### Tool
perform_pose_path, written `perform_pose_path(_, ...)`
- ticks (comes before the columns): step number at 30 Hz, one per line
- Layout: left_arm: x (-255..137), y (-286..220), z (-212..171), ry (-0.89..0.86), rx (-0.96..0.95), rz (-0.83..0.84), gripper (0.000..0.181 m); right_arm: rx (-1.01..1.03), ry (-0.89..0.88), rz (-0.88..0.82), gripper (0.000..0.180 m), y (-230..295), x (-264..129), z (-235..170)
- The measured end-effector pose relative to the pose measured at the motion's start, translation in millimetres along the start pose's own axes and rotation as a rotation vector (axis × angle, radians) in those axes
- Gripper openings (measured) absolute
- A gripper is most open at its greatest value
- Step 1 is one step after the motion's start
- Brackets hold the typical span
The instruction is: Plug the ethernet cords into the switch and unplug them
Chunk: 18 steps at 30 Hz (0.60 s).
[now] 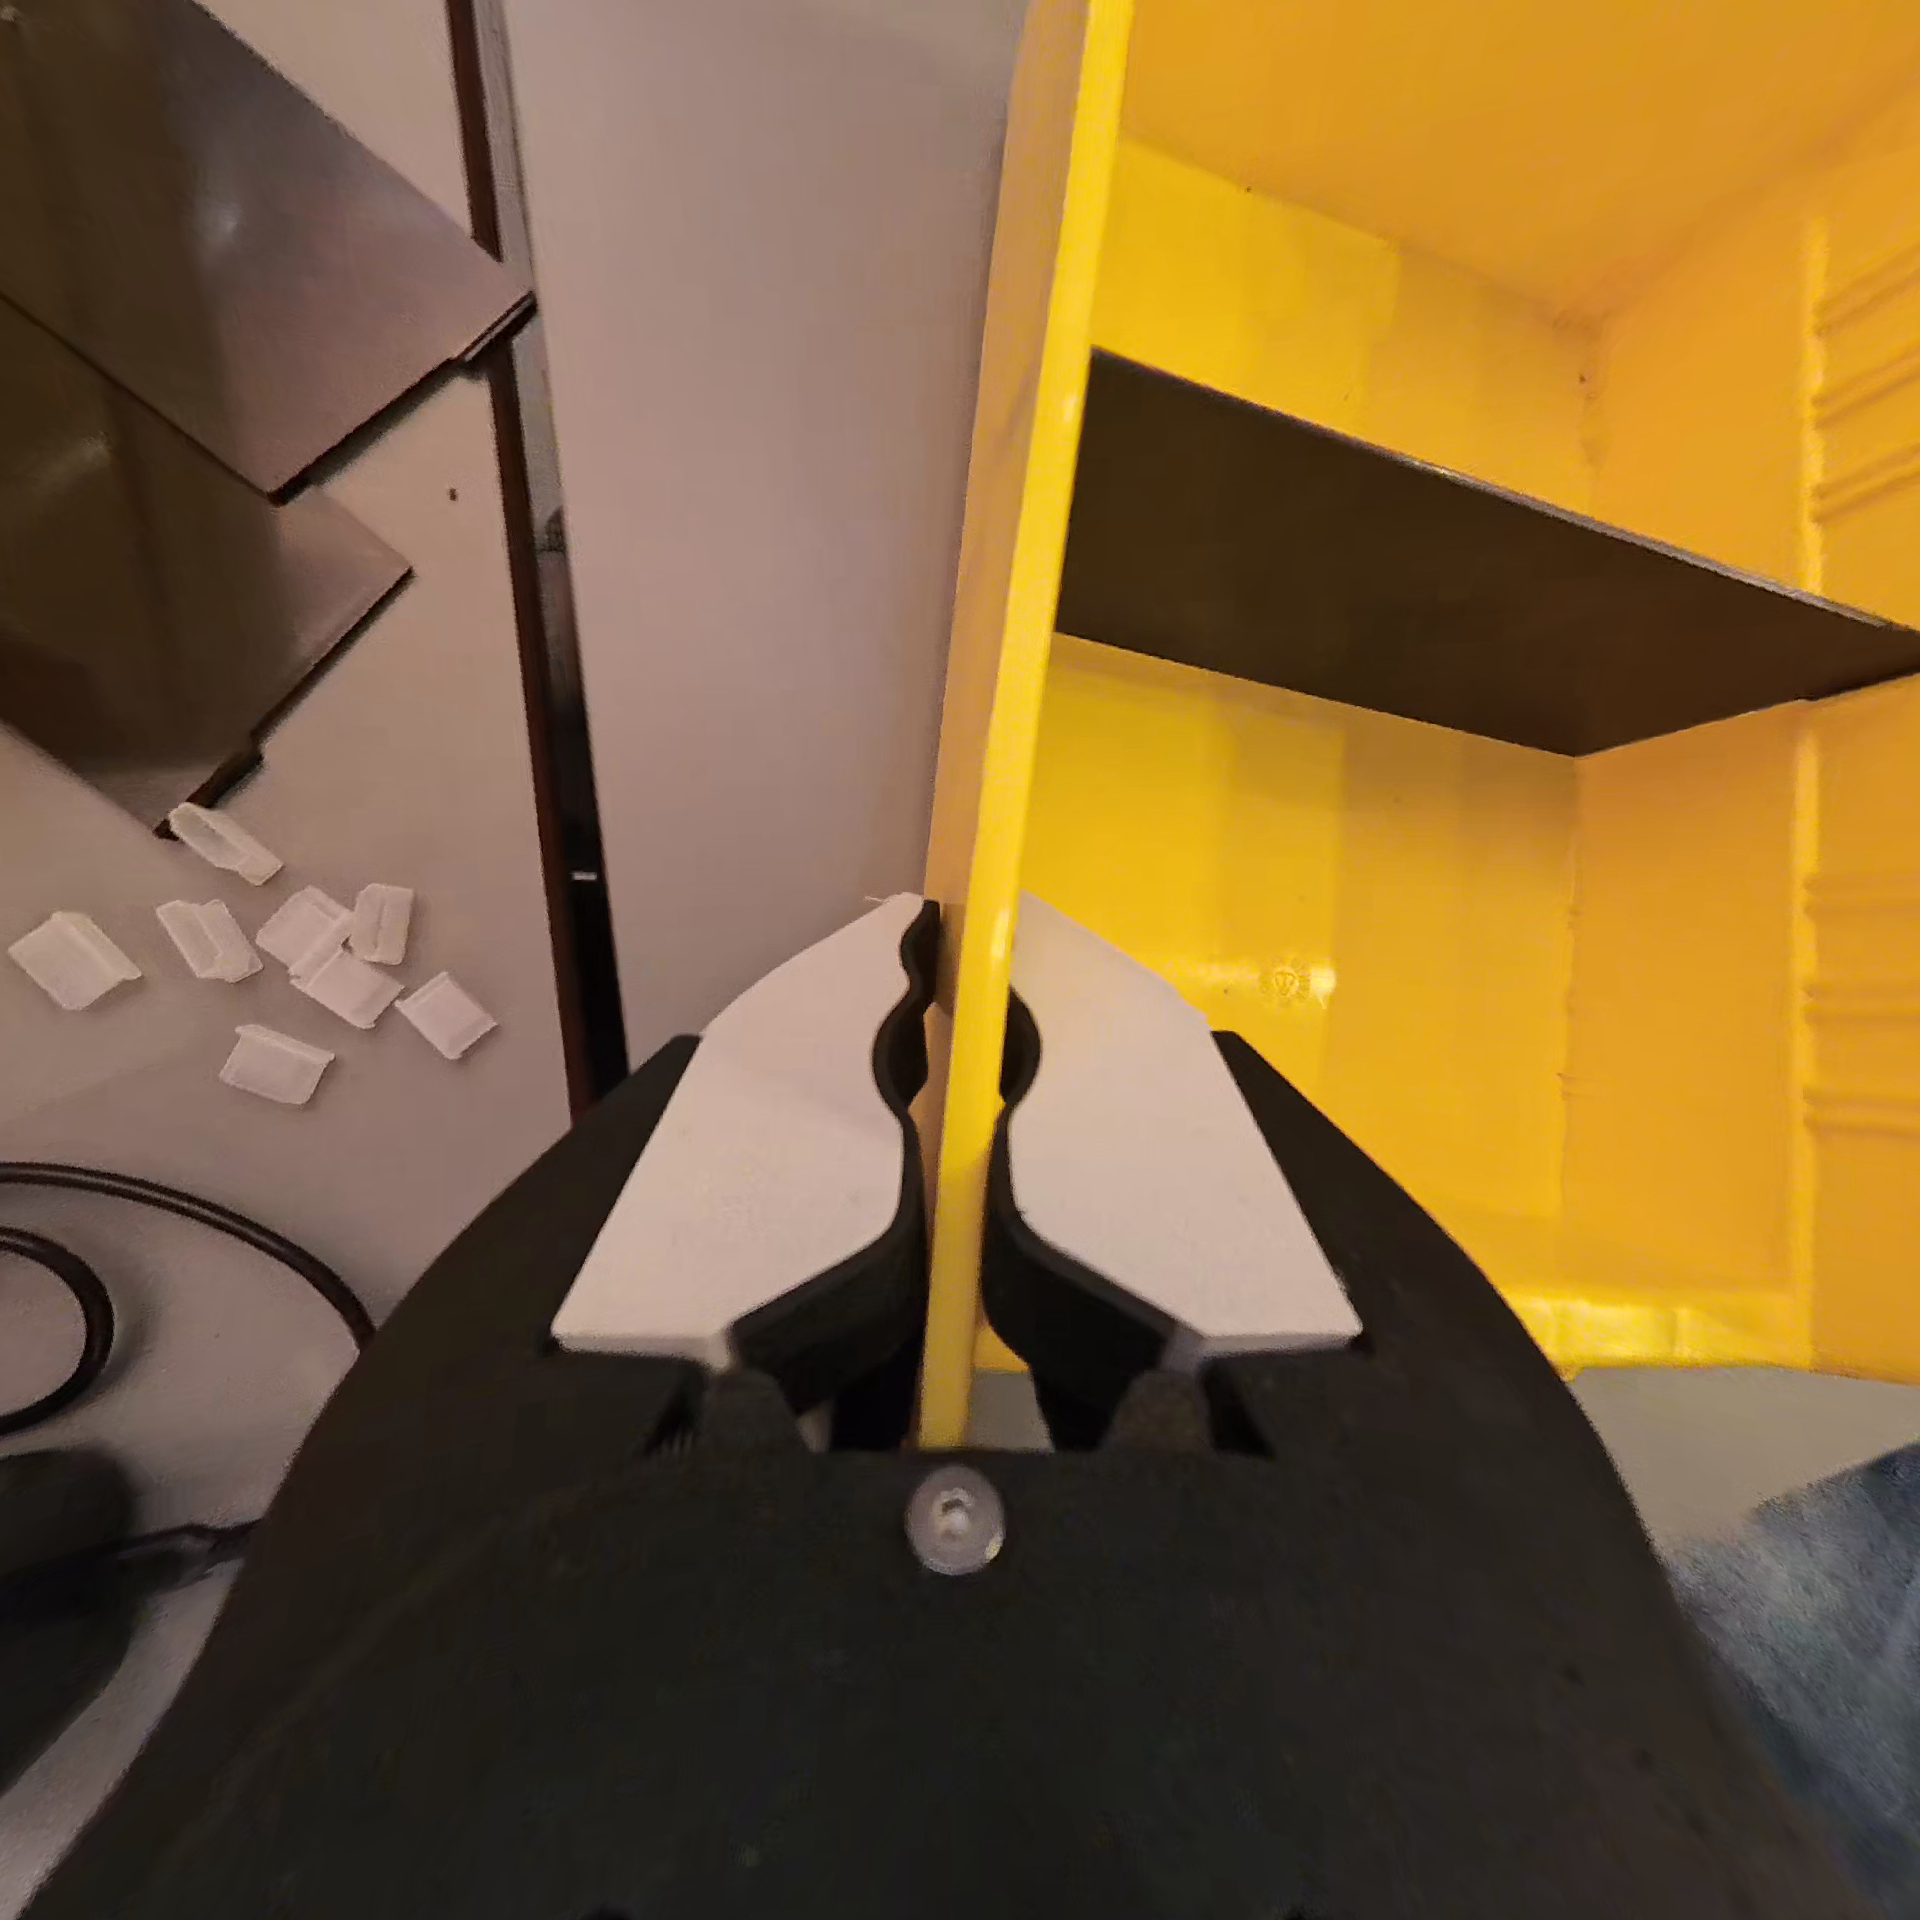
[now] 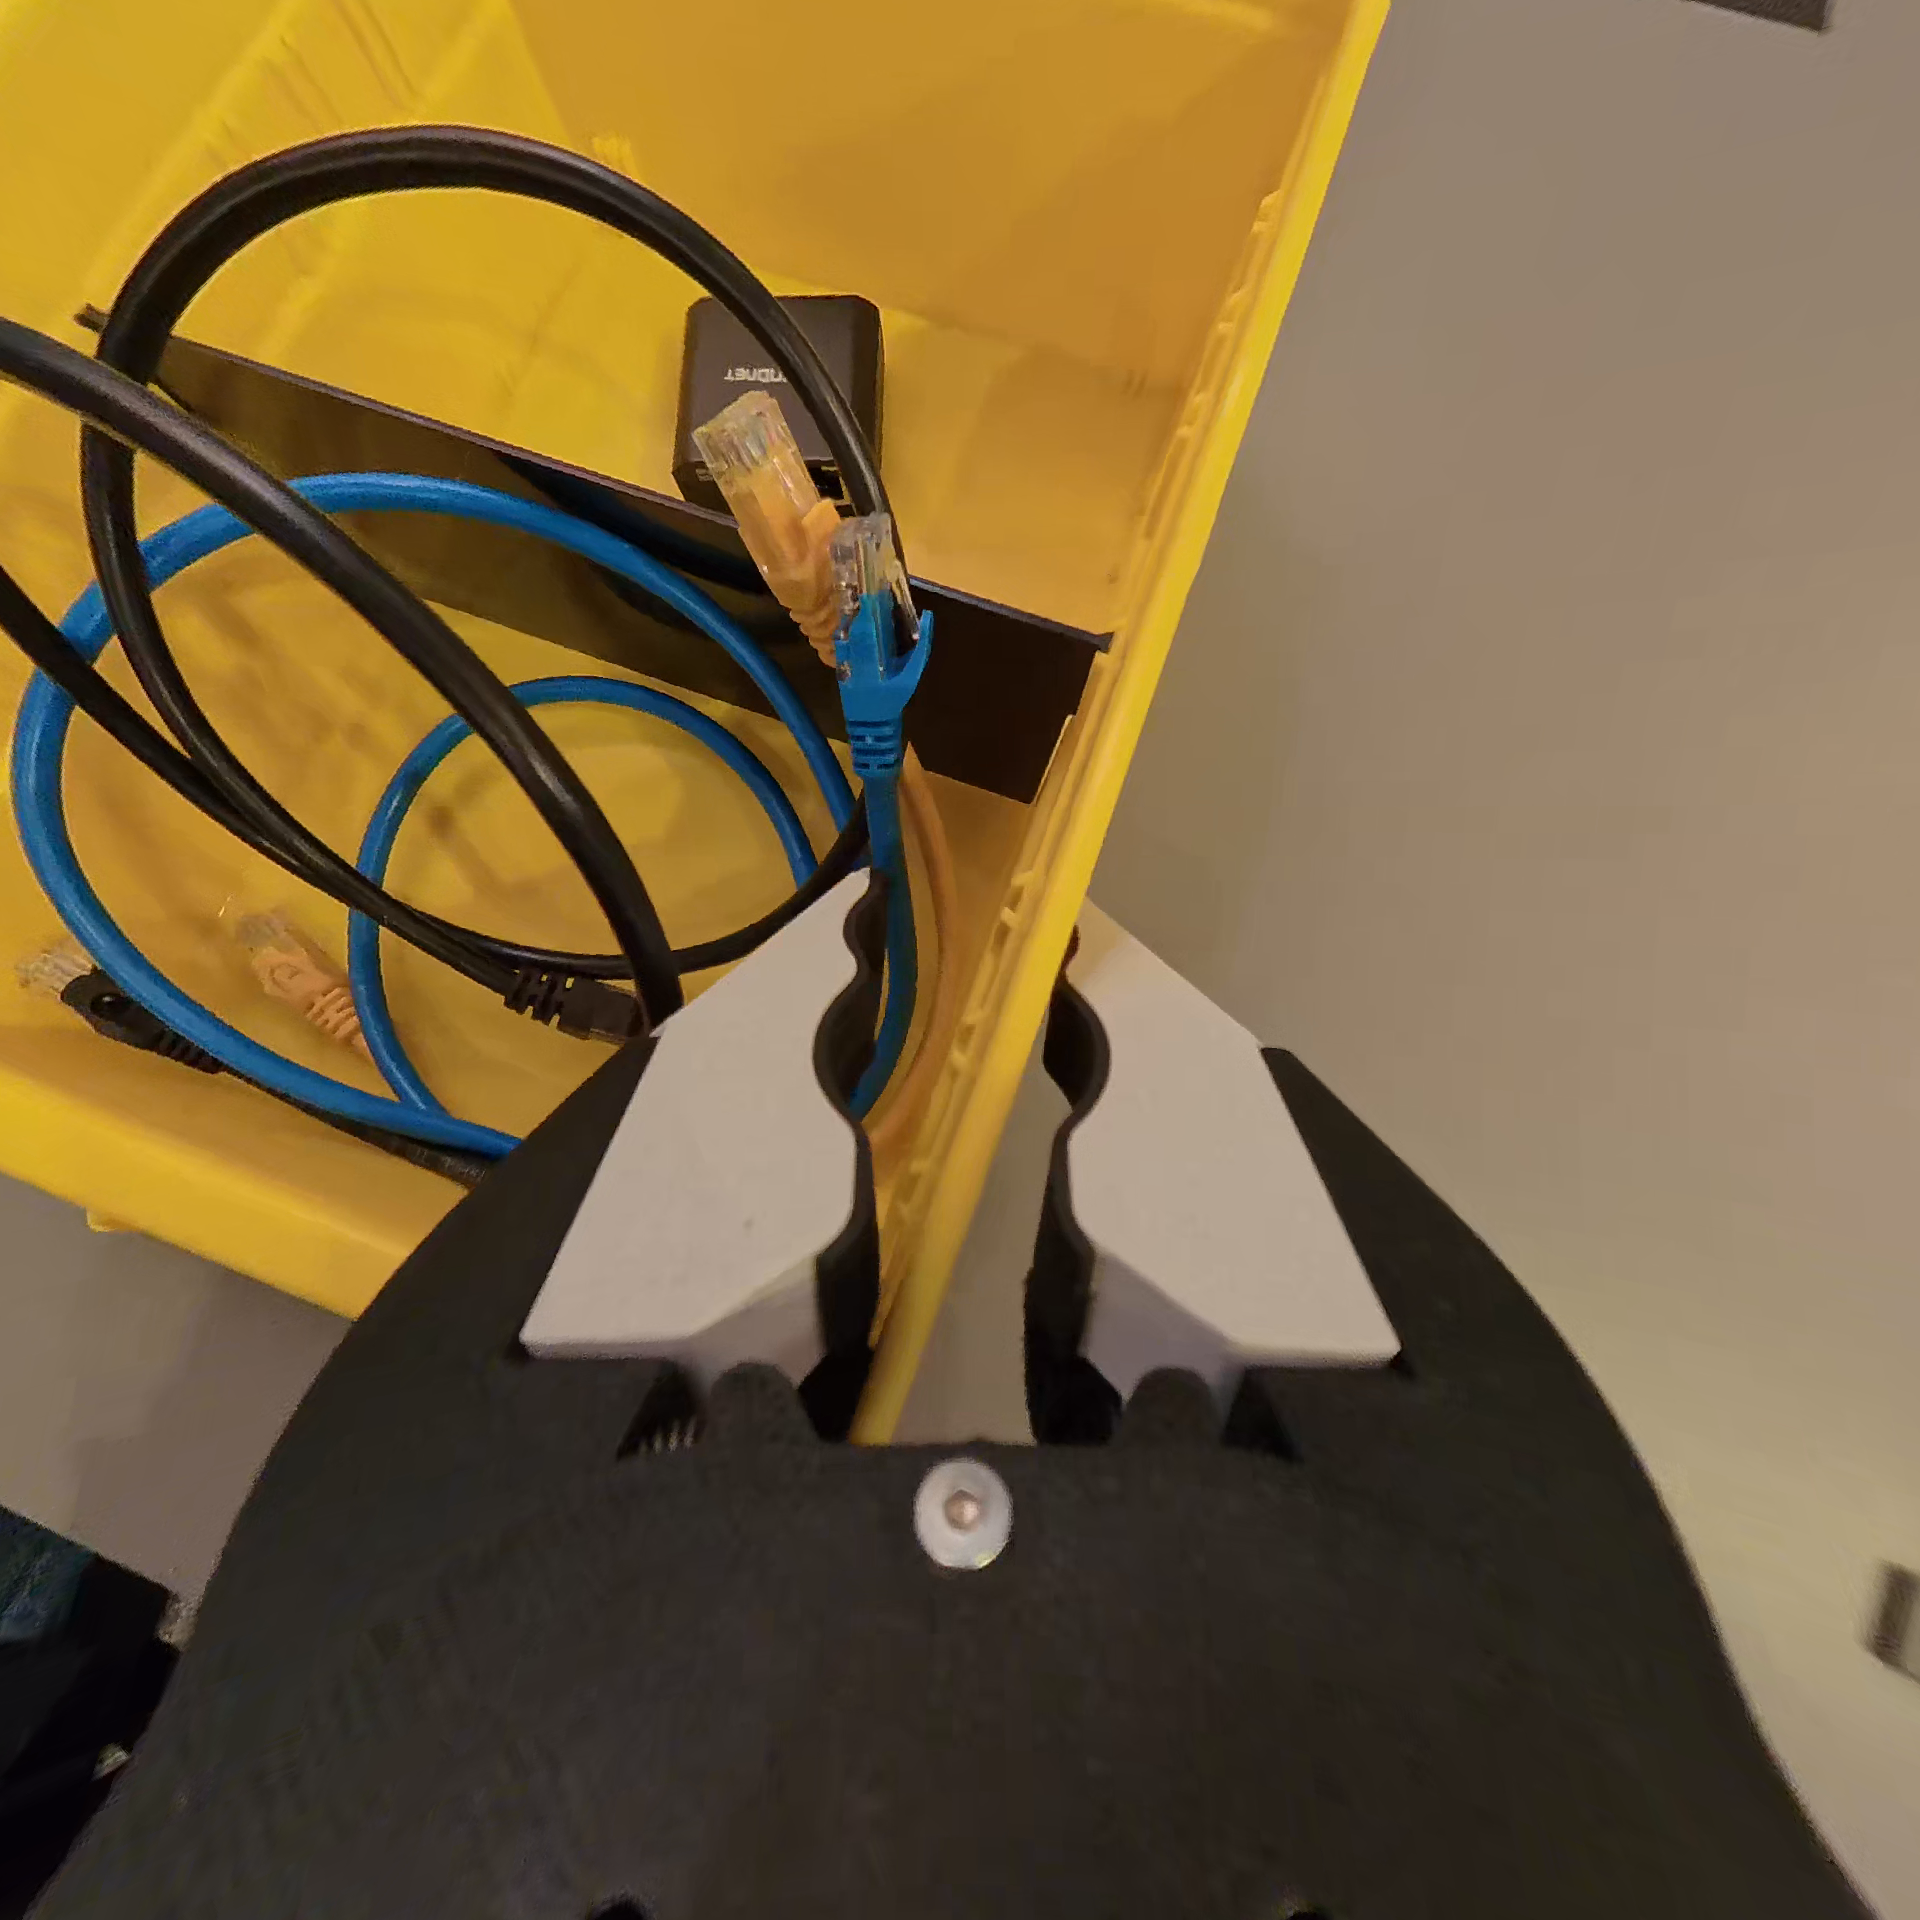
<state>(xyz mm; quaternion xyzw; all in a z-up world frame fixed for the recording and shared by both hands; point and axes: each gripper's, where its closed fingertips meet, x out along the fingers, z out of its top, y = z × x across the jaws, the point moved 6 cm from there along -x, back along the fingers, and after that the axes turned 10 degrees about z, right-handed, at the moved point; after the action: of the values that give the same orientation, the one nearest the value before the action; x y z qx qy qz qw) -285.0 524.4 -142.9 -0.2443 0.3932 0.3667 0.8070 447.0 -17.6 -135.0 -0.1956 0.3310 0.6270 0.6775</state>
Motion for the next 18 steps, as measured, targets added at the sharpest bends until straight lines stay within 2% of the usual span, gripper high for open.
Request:
perform_pose_path(7, -26.5, -16.3, 14.8, -0.066, 0.016, 0.013, 0.005, -0.025, -0.069, 0.151, 0.036, 92.2, 65.3, 40.6)
perform_pose_path(18, -91.4, -10.4, 34.7, -0.257, -0.053, -0.014, 0.005, 0.021, -0.071, 0.501, 0.092, 283.1, 171.7, 95.3)
